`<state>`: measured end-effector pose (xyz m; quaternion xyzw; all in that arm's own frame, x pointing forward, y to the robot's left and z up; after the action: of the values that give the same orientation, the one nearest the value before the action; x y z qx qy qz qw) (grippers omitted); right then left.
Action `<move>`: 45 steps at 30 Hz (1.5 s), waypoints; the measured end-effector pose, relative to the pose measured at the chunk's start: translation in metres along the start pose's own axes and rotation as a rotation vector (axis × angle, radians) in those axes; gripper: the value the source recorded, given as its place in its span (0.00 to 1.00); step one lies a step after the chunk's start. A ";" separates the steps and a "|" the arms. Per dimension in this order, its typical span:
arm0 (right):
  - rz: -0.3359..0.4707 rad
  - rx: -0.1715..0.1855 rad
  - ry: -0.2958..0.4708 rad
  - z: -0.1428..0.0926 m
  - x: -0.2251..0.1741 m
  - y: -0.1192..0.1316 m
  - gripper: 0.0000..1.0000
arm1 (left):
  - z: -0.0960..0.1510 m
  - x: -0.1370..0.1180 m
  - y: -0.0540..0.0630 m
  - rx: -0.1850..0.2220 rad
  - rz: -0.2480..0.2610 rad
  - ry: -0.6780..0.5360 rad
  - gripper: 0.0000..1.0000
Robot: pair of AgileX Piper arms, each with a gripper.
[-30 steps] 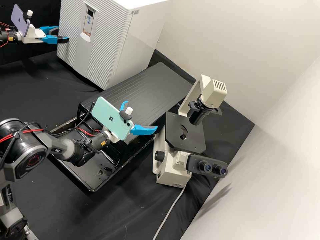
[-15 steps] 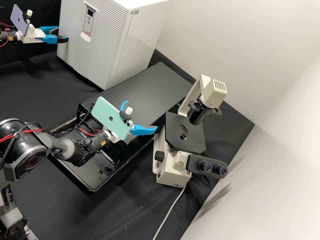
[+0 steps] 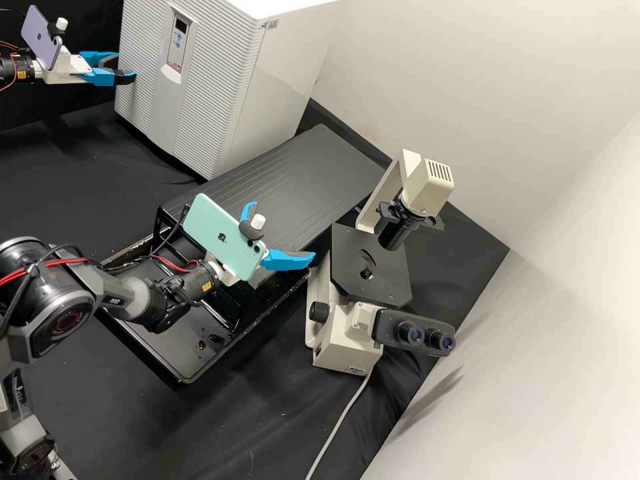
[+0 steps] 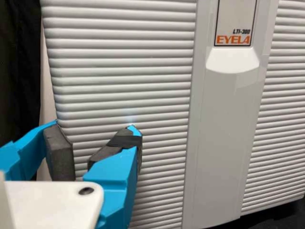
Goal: Open the incubator door
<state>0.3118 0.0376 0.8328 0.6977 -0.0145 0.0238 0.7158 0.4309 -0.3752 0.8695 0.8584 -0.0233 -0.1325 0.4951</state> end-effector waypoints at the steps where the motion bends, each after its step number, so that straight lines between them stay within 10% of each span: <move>1: 0.000 0.000 0.000 0.000 0.000 0.000 1.00 | 0.000 0.000 0.000 0.000 0.000 0.000 0.00; 23: 0.000 0.000 0.000 0.000 0.000 0.000 1.00 | 0.007 -0.012 0.000 -0.037 0.022 0.001 0.00; 29: 0.000 0.000 0.000 0.000 0.000 0.000 1.00 | 0.035 -0.015 0.011 0.050 0.116 -0.235 0.00; 45: 0.000 0.000 0.000 0.000 0.000 0.000 1.00 | 0.039 -0.019 0.013 0.053 0.132 -0.252 0.00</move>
<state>0.3118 0.0376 0.8328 0.6977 -0.0145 0.0238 0.7158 0.4042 -0.4115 0.8659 0.8444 -0.1453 -0.2057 0.4728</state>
